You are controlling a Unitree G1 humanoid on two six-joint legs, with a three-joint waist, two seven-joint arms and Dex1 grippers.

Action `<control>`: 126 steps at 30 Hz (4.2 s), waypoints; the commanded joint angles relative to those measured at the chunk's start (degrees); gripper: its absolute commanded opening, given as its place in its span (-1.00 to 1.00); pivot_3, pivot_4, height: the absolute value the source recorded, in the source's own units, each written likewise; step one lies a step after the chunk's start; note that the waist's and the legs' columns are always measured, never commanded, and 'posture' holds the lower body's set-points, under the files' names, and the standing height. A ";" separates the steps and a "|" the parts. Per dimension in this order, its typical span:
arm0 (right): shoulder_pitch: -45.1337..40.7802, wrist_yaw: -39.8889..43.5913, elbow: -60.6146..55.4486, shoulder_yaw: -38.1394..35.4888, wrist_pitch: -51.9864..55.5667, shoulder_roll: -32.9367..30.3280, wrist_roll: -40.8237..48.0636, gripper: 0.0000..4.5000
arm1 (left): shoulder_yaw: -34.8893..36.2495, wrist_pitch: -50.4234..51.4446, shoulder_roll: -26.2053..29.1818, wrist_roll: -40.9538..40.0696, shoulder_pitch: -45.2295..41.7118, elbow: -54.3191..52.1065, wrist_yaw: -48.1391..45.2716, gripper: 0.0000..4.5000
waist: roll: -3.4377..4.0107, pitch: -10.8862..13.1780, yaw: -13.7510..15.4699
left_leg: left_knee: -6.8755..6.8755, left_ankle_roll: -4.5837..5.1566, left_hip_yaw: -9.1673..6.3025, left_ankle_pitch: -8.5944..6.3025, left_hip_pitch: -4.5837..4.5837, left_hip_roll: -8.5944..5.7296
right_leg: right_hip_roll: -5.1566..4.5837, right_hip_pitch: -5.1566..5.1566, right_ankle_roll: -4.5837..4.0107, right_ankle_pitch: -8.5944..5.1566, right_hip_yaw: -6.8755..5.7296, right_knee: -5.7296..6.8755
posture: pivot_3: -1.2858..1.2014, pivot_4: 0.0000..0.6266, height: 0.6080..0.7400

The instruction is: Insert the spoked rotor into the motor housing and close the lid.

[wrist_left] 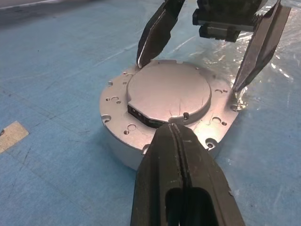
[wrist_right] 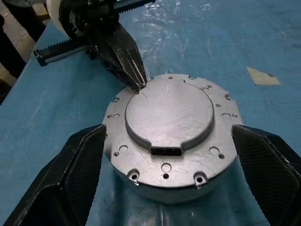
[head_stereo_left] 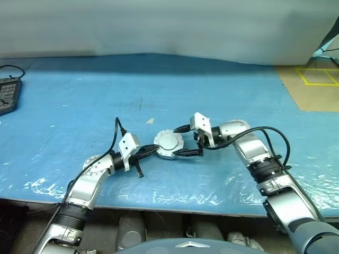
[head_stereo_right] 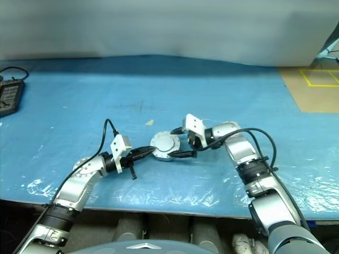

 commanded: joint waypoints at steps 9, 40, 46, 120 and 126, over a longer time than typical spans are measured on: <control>-0.52 -4.68 -1.03 -8.21 19.72 -1.43 8.76 0.98 | -2.00 0.03 0.01 1.96 -0.04 2.56 -0.07 -1.00 | 0.01 0.00 -0.04 | -0.01 -0.01 0.00 0.00 -0.07 0.00 | 0.01 -0.06 0.00 0.00 -0.03 -0.02 | 0.03 -0.52 1.00; -1.43 -12.80 7.03 -15.35 49.04 6.64 21.31 0.10 | -2.13 -1.60 -0.13 2.75 0.01 2.93 0.40 -1.00 | 0.09 -0.01 0.23 | -0.04 -0.18 0.00 0.09 -0.09 0.02 | 0.01 -0.09 0.00 0.00 -0.05 -0.05 | 0.03 -0.52 1.00; -1.12 -12.89 5.56 -15.31 49.98 6.75 22.38 -0.52 | -2.08 -1.62 -0.08 2.88 0.25 2.83 0.37 -1.00 | 0.14 -0.01 0.35 | -0.06 -0.17 0.01 0.09 -0.10 0.03 | 0.00 -0.09 0.00 0.00 -0.06 -0.06 | 0.03 -0.52 1.00; -7.40 -40.68 -1.83 -37.18 61.76 21.24 47.36 -0.52 | 23.86 43.18 -21.85 -54.01 -8.36 -6.43 26.06 0.81 | 0.31 0.17 0.46 | 0.05 -0.31 0.05 0.18 -1.23 -0.06 | 0.12 -1.12 0.51 0.32 -0.20 -0.01 | 0.03 -0.52 1.00; -6.42 -39.47 -2.29 -35.56 60.67 20.91 46.97 -0.52 | 23.51 42.20 -23.27 -53.37 -7.85 -6.27 25.29 0.15 | 0.29 0.19 0.47 | 0.10 -0.30 0.04 0.18 -1.26 -0.08 | 0.09 -1.10 0.54 0.34 -0.19 0.00 | 0.03 -0.52 1.00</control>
